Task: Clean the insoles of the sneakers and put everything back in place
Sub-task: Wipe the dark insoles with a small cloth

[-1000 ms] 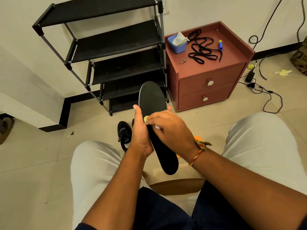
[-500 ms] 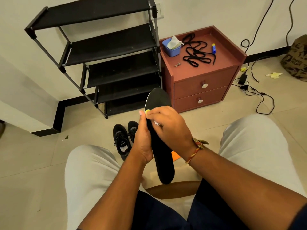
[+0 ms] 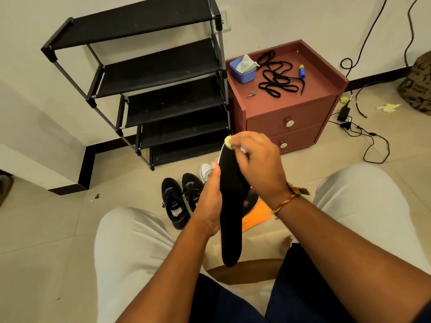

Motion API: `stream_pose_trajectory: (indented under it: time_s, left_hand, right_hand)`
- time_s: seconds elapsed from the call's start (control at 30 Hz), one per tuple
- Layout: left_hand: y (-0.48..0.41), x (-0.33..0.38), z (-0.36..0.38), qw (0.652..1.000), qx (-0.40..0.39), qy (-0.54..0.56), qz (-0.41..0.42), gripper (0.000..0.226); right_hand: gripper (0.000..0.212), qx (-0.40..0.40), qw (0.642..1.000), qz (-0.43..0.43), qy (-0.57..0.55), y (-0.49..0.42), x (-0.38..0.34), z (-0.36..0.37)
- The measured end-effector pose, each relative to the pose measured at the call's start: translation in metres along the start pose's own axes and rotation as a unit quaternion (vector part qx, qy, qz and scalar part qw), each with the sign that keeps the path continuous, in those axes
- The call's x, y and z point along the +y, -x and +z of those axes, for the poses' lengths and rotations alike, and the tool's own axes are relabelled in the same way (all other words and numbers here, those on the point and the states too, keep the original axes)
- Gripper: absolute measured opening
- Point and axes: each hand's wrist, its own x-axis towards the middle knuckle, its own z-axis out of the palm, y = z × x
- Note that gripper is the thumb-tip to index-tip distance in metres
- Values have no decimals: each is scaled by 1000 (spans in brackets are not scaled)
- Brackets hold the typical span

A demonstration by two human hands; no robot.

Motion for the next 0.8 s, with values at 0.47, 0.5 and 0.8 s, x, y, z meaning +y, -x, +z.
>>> stream_pose_trajectory:
  time_s: [0.47, 0.5, 0.8]
  left_hand:
    - [-9, 11, -22, 981, 66, 183, 21, 80]
    - [-9, 14, -25, 977, 72, 200, 30, 81]
    - [-22, 29, -63, 908, 103, 387, 124, 93]
  right_hand:
    - [17, -161, 982, -37, -92, 38, -41, 20]
    - [16, -176, 979, -42, -97, 42, -42, 23]
    - [11, -330, 931, -83, -129, 45, -26, 9]
